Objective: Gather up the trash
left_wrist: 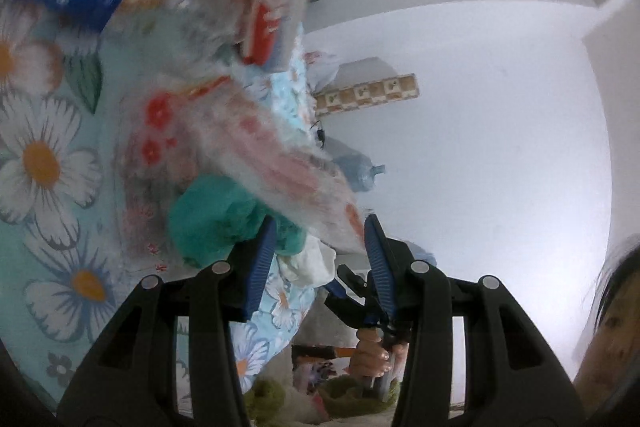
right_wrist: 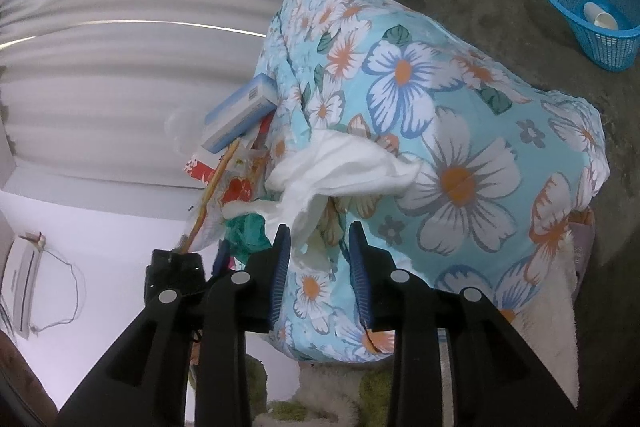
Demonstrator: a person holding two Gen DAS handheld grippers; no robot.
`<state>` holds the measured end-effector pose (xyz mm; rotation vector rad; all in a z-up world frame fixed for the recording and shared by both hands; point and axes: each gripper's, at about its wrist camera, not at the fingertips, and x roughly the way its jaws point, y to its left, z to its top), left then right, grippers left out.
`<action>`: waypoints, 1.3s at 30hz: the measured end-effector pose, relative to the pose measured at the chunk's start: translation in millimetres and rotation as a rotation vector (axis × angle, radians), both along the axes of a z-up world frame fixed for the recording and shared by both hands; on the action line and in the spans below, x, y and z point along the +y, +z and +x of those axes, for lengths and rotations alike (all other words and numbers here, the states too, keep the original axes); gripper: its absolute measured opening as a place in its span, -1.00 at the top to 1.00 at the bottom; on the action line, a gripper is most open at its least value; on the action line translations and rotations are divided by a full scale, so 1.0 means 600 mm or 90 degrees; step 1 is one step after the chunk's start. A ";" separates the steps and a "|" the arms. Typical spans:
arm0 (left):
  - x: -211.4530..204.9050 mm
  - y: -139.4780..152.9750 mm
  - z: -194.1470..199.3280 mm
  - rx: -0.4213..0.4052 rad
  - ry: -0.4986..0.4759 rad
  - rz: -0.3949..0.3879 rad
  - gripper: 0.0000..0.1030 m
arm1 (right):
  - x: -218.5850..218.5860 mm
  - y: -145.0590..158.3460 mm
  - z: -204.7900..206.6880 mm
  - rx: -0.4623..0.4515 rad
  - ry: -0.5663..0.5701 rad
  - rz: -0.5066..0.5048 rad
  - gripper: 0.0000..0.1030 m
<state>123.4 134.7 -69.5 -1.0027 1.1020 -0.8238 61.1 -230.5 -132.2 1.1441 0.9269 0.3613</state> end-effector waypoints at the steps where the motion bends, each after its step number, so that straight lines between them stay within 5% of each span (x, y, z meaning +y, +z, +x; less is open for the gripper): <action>1: 0.001 -0.006 0.001 0.012 0.003 -0.009 0.17 | -0.002 0.000 -0.001 -0.001 0.001 0.000 0.41; 6: 0.008 -0.026 0.001 0.054 0.030 -0.052 0.17 | -0.005 -0.003 -0.001 0.000 0.000 0.004 0.41; 13: -0.008 -0.025 0.012 0.071 0.049 -0.042 0.22 | -0.008 -0.008 -0.005 0.003 -0.003 0.010 0.41; 22: -0.031 -0.022 0.019 0.079 0.081 -0.058 0.41 | -0.016 -0.010 -0.011 0.000 -0.006 0.012 0.41; 26: -0.046 -0.022 0.028 0.084 0.093 -0.026 0.66 | -0.018 -0.009 -0.015 -0.001 -0.010 0.011 0.41; 31: -0.053 -0.018 0.034 0.063 0.097 0.019 0.91 | -0.033 -0.001 -0.026 -0.005 -0.028 0.009 0.41; 39: -0.047 0.002 0.021 -0.005 0.095 0.035 1.00 | -0.068 -0.002 -0.044 0.007 -0.076 0.024 0.41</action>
